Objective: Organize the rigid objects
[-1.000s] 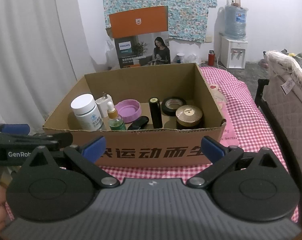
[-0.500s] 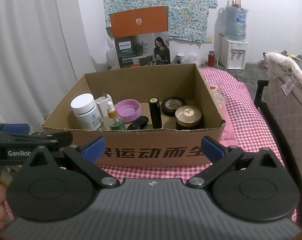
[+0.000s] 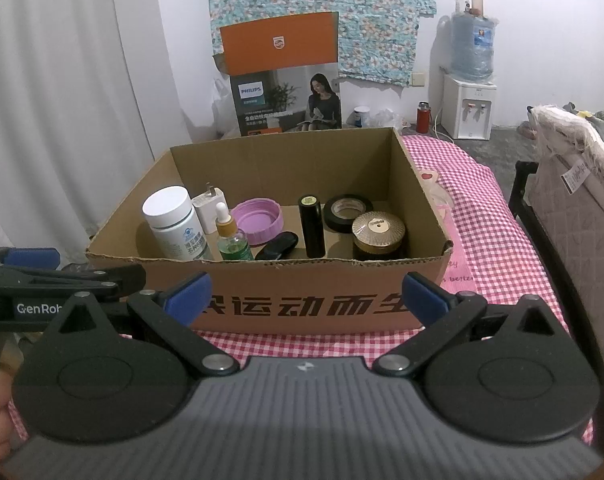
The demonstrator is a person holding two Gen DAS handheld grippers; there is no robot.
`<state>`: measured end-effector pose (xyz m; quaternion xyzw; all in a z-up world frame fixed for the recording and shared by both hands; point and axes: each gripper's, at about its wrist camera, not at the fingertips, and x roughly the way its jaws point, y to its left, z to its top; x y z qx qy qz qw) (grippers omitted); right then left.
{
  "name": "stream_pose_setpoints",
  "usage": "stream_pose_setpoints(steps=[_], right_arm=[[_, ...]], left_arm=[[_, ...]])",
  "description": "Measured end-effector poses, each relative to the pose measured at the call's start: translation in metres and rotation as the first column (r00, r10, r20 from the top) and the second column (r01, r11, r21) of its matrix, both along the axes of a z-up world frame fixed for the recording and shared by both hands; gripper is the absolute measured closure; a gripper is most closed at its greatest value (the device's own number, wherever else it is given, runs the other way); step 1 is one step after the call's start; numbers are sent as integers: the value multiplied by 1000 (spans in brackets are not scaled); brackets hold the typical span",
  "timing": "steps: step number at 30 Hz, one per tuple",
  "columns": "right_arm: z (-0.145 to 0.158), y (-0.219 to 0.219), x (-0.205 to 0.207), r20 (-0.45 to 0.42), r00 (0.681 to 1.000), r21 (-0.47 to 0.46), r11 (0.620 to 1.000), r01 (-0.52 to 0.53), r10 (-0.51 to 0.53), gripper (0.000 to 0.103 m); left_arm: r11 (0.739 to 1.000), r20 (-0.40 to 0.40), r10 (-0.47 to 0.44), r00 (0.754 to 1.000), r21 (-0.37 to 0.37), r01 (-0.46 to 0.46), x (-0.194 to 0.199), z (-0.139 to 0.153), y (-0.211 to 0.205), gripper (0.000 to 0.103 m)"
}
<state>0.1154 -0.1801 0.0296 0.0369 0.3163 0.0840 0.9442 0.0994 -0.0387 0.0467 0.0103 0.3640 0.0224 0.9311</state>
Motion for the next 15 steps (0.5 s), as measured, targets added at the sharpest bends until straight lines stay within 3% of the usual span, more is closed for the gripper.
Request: stream_pose_setpoints(steps=[15], right_arm=[[1, 0, 1, -1, 1000, -4, 1000, -5, 5, 1]], left_arm=[[1000, 0, 0, 1000, -1, 0, 0, 0, 0, 1]])
